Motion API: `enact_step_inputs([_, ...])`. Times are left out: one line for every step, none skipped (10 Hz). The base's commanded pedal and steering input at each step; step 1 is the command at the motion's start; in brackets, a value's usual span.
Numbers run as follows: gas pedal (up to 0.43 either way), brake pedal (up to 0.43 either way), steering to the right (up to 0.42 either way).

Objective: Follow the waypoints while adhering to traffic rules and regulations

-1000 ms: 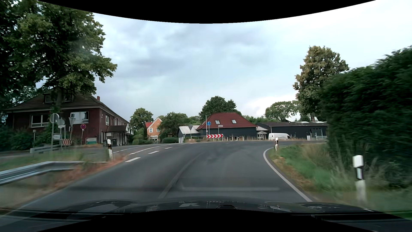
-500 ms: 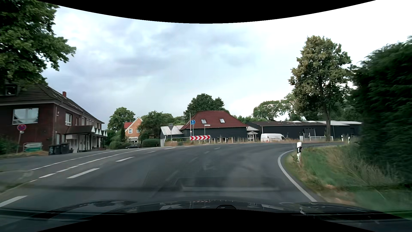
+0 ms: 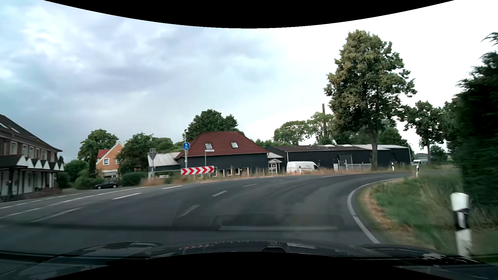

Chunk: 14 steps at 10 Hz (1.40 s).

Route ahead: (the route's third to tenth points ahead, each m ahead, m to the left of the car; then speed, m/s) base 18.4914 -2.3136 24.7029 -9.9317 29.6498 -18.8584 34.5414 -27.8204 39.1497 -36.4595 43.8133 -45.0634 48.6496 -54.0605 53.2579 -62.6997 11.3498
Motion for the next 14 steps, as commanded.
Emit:
enact_step_inputs([0.177,0.000,0.175])
enact_step_inputs([0.189,0.000,0.182])
enact_step_inputs([0.189,0.000,0.184])
enact_step_inputs([0.189,0.000,0.189])
enact_step_inputs([0.197,0.000,0.191])
enact_step_inputs([0.209,0.000,0.190])
enact_step_inputs([0.228,0.000,0.191])
enact_step_inputs([0.228,0.000,0.196])
enact_step_inputs([0.228,0.000,0.206])
enact_step_inputs([0.228,0.000,0.207])
enact_step_inputs([0.228,0.000,0.206])
enact_step_inputs([0.228,0.000,0.199])
enact_step_inputs([0.240,0.000,0.193])
enact_step_inputs([0.240,0.000,0.189])
